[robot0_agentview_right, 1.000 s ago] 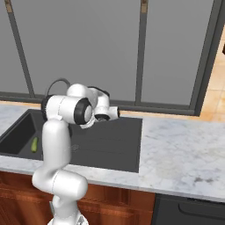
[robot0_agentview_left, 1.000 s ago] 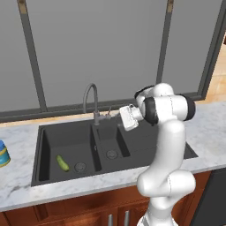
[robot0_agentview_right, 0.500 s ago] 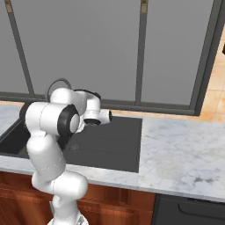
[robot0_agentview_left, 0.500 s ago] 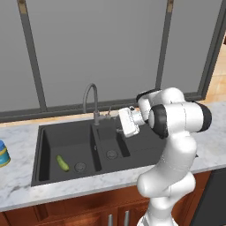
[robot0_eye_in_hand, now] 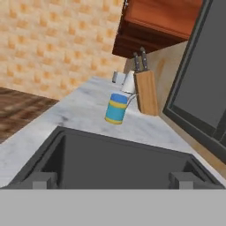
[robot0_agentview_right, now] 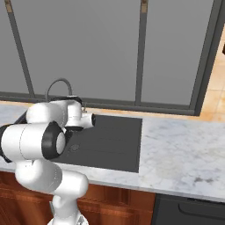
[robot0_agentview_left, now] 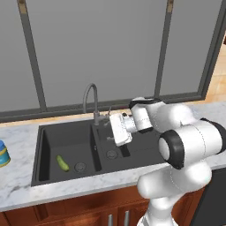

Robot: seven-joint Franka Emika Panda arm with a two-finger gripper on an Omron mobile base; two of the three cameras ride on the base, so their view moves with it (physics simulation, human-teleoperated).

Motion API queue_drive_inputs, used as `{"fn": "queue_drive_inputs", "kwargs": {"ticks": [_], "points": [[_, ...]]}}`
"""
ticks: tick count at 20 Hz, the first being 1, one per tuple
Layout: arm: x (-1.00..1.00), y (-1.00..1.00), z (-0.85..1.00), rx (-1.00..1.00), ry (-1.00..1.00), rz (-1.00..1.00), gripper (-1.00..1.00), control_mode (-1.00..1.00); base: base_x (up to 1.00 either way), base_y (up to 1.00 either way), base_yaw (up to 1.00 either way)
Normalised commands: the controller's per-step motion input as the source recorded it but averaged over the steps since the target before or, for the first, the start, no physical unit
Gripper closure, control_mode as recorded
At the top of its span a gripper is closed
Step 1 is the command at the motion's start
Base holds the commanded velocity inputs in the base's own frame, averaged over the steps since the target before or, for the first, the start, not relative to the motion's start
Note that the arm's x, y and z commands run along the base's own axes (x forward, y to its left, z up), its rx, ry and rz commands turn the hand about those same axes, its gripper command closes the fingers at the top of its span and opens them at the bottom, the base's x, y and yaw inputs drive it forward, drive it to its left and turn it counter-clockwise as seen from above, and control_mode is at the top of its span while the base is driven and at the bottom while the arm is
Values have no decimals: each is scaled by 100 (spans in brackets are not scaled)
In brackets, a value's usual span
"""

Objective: Turn on the sink faucet. Then move the cucumber from the counter to the sink. Turn off the sink. Move the vegetable from the sink to the pot next to the stove. Finally move the pot to the rear left burner.

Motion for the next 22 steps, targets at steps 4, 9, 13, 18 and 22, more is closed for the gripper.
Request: {"fn": "queue_drive_inputs", "kwargs": {"ticks": [4,9,13,18,22], "points": [[-57,72,14,0,8,0,-100,-100,0,0,0],[-39,74,7,-2,14,0,-100,-100,0,0,0],[-20,75,1,-7,22,-2,-100,-100,0,0,0],[-5,70,0,-13,25,-4,-100,-100,0,0,0],[0,50,0,-16,21,-9,-100,-100,0,0,0]]}}
